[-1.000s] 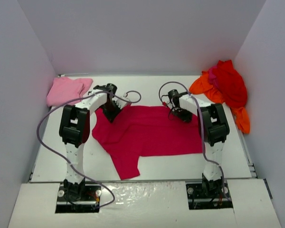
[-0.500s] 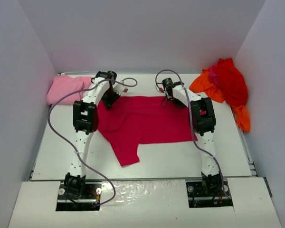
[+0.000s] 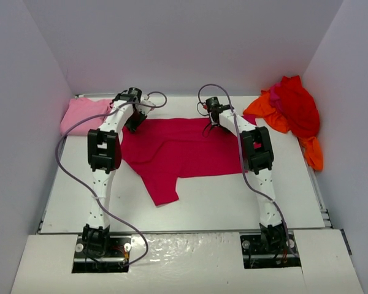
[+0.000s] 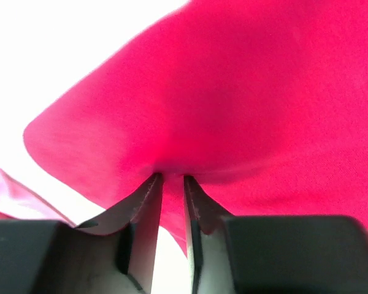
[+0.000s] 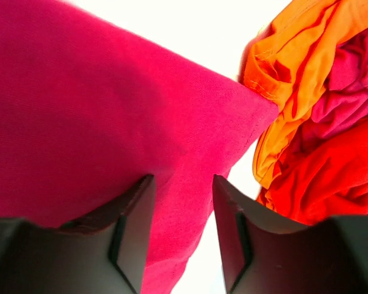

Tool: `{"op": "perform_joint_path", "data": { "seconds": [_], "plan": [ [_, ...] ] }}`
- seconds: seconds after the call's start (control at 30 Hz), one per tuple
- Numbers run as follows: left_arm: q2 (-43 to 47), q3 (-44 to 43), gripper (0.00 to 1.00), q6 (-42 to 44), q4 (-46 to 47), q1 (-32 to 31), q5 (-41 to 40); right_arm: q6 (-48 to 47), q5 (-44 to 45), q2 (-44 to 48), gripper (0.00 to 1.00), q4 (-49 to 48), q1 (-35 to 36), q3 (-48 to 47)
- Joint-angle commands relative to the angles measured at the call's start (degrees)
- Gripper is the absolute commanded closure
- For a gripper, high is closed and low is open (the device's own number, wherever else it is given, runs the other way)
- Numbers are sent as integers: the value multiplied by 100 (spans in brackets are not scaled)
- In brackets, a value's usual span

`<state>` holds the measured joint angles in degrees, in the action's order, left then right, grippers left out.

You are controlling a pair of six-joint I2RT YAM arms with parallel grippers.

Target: Fold and stack the t-shirts

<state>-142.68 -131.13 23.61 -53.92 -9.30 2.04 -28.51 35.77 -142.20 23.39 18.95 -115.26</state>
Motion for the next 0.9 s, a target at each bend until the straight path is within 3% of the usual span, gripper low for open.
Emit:
{"op": "perform_joint_path", "data": {
  "seconds": [0.0,0.07,0.1,0.2,0.33,0.43,0.47,0.53,0.67,0.87],
  "plan": [
    [1009,-203,81,-356,689,25,-318,188,-291,742,58,-414,55,11],
    [1378,58,77,-461,948,-5,-278,150,-275,1260,52,-414,119,177],
    [1690,292,69,-456,1001,-36,-231,119,-296,1500,48,-414,217,333],
    [2385,838,58,-423,1177,-120,-239,-216,-733,2494,48,-204,535,1210],
    [3183,1724,58,-410,1206,-98,-276,-721,-1477,3839,47,284,1367,2675],
    [3805,2926,71,-495,1709,-44,-405,-793,-1691,4645,45,492,2246,3675],
    [4143,3437,75,-559,2047,-19,-509,-772,-1770,4758,45,608,2477,3776],
    [4734,4224,74,-730,2609,41,-837,-676,-2075,4789,46,751,2636,3963],
    [5803,5044,72,-777,3206,207,-1501,-592,-2606,4378,50,1015,2886,3909],
    [6927,5632,72,-642,2818,622,-1558,-526,-2839,3876,52,922,3325,3686]
  ]
}}
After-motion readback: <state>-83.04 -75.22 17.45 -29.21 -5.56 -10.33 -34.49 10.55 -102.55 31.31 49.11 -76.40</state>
